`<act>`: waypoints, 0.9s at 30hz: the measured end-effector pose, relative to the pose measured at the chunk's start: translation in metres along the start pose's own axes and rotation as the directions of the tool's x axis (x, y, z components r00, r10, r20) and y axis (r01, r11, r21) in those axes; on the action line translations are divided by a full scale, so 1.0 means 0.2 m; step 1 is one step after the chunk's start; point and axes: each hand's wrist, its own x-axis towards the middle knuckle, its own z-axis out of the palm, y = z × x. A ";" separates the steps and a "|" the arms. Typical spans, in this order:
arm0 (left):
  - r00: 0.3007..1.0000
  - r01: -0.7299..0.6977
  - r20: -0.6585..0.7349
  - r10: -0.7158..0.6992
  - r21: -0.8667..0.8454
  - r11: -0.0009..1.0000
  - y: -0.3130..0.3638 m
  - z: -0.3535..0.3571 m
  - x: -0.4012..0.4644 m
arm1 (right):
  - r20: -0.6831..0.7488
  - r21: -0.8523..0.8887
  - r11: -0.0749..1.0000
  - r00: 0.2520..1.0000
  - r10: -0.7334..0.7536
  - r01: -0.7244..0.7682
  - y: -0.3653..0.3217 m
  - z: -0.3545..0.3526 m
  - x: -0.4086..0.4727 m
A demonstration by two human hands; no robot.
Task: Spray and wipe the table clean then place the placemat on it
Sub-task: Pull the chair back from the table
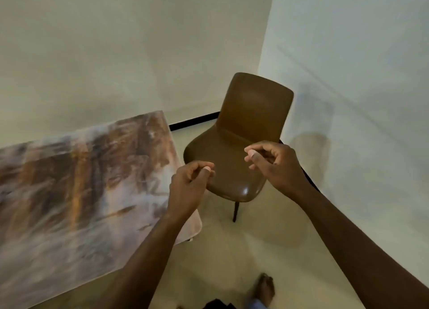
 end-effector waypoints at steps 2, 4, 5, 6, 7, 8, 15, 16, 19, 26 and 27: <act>0.999 0.043 0.004 -0.042 -0.018 0.999 0.05 0.19 0.04 | -0.017 -0.022 0.999 0.999 0.029 -0.030 0.09 -0.17 0.02; 0.997 0.068 0.037 -0.066 -0.042 0.997 0.09 0.35 0.06 | 0.006 -0.059 0.996 0.998 0.063 -0.063 0.22 -0.31 0.05; 0.995 0.083 0.060 -0.079 -0.067 0.994 0.11 0.44 0.08 | 0.015 -0.075 0.995 0.997 0.074 -0.072 0.29 -0.38 0.07; 0.992 0.103 0.078 -0.096 -0.082 0.991 0.13 0.52 0.10 | 0.022 -0.087 0.992 0.996 0.090 -0.088 0.34 -0.45 0.08; 0.989 0.127 0.095 -0.117 -0.102 0.987 0.15 0.60 0.12 | 0.021 -0.091 0.991 0.994 0.103 -0.101 0.40 -0.51 0.10; 0.984 0.152 0.114 -0.139 -0.111 0.982 0.18 0.65 0.14 | 0.021 -0.096 0.988 0.992 0.121 -0.119 0.43 -0.56 0.12; 0.960 0.244 0.170 -0.221 -0.131 0.961 0.31 1.05 0.39 | -0.006 -0.123 0.985 0.993 0.120 -0.120 0.67 -0.82 0.35; 0.958 0.253 0.176 -0.227 -0.145 0.956 0.32 1.10 0.43 | -0.011 -0.133 0.983 0.992 0.126 -0.127 0.70 -0.84 0.40; 0.954 0.265 0.188 -0.233 -0.169 0.949 0.34 1.23 0.59 | -0.008 -0.178 0.976 0.992 0.122 -0.122 0.79 -0.88 0.57; 0.942 0.319 0.175 -0.287 -0.189 0.929 0.35 1.48 1.19 | 0.054 -0.287 0.955 0.994 0.098 -0.078 0.95 -0.94 1.14; 0.939 0.330 0.167 -0.301 -0.189 0.925 0.36 1.50 1.29 | 0.062 -0.297 0.952 0.993 0.097 -0.074 0.97 -0.95 1.24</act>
